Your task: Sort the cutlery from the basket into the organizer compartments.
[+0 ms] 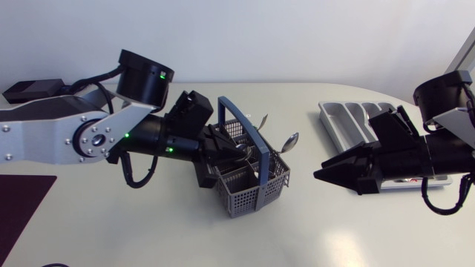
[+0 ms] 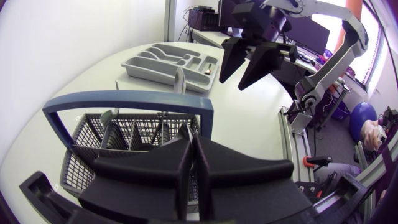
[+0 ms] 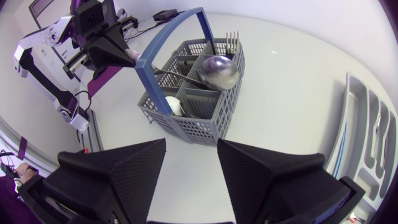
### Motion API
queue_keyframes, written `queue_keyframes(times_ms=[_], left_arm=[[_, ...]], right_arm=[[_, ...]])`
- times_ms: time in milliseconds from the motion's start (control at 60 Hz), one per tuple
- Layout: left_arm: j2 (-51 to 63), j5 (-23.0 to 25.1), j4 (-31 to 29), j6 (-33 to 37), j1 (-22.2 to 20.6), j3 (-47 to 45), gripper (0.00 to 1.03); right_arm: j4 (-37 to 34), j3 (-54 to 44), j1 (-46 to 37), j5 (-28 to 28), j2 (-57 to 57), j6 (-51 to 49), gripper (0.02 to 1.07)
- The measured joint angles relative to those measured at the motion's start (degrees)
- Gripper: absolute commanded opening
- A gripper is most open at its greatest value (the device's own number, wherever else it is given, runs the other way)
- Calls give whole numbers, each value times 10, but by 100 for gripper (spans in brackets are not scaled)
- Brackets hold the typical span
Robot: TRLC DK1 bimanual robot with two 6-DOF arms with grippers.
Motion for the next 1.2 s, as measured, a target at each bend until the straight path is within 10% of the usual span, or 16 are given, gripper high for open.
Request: queue_keyframes(times_ms=[400, 1200], left_arm=[[-102, 60, 49, -28, 33, -61, 3], [-231, 83, -335, 5, 37, 116, 3]], right_arm=[[0, 0, 33, 0, -32, 13, 65], [-14, 30, 215, 6, -160, 2, 75]])
